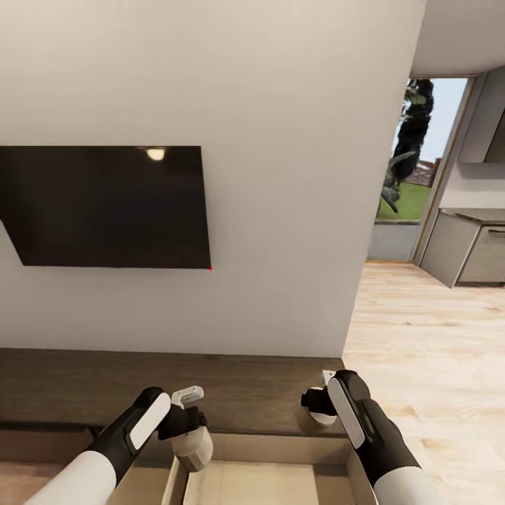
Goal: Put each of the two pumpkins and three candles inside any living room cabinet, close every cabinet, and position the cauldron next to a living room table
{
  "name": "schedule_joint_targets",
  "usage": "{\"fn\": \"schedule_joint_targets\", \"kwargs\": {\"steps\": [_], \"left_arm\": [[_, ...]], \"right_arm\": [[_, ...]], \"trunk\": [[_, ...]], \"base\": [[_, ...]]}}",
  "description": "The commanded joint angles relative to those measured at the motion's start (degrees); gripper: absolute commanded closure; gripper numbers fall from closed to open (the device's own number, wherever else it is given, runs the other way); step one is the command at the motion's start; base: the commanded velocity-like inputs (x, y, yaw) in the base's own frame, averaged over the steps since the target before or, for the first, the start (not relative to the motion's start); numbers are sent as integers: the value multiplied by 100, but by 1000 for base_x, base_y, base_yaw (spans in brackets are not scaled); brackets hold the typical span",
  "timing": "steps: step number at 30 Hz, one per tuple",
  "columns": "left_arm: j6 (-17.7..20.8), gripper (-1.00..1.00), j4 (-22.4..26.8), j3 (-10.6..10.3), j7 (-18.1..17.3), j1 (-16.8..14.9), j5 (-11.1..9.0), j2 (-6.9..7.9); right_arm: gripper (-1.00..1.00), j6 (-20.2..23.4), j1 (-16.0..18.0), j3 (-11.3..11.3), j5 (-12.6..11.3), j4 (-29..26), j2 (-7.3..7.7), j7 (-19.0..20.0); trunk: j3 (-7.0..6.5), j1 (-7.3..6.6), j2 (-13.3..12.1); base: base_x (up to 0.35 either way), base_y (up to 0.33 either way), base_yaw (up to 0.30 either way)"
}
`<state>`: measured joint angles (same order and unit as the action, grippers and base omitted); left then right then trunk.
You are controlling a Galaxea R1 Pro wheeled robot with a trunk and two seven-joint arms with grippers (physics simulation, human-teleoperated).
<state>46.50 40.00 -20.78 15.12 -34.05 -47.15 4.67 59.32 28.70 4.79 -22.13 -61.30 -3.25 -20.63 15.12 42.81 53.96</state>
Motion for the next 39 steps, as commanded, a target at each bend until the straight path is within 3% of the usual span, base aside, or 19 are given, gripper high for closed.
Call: {"fn": "schedule_joint_targets", "kwargs": {"steps": [1, 10, 14, 18, 31, 39], "left_arm": [[3, 100, 12, -31, 57, -5, -60, 8], [-12, 100, 37, -44, 70, -5, -65, -6], [-23, 100, 28, -53, 70, -5, -44, -109], [-27, 100, 16, -54, 70, -5, -40, -140], [-203, 100, -16, -72, 78, -5, -23, -199], [-362, 100, -34, -198, 87, -5, 450, -501]], "right_arm": [[100, 9, 4, 5, -73, -5, 0, -55], [100, 11, 4, 21, -73, -5, -5, -51], [100, 26, 4, 385, -77, 18, -15, -23], [100, 47, 4, 704, -274, 76, -132, -22], [100, 53, 30, 769, -342, 623, -219, -43], [100, 47, 31, 776, -327, 637, -220, -55]], "trunk": [[8, 1, 6], [170, 199, 367], [241, 286, 527], [313, 374, 688], [547, 660, 1209], [690, 835, 1530]], "base": [[-1, 1, 0], [0, 0, 0], [0, 0, 0], [0, 0, 0], [0, 0, 0], [0, 0, 0]]}}
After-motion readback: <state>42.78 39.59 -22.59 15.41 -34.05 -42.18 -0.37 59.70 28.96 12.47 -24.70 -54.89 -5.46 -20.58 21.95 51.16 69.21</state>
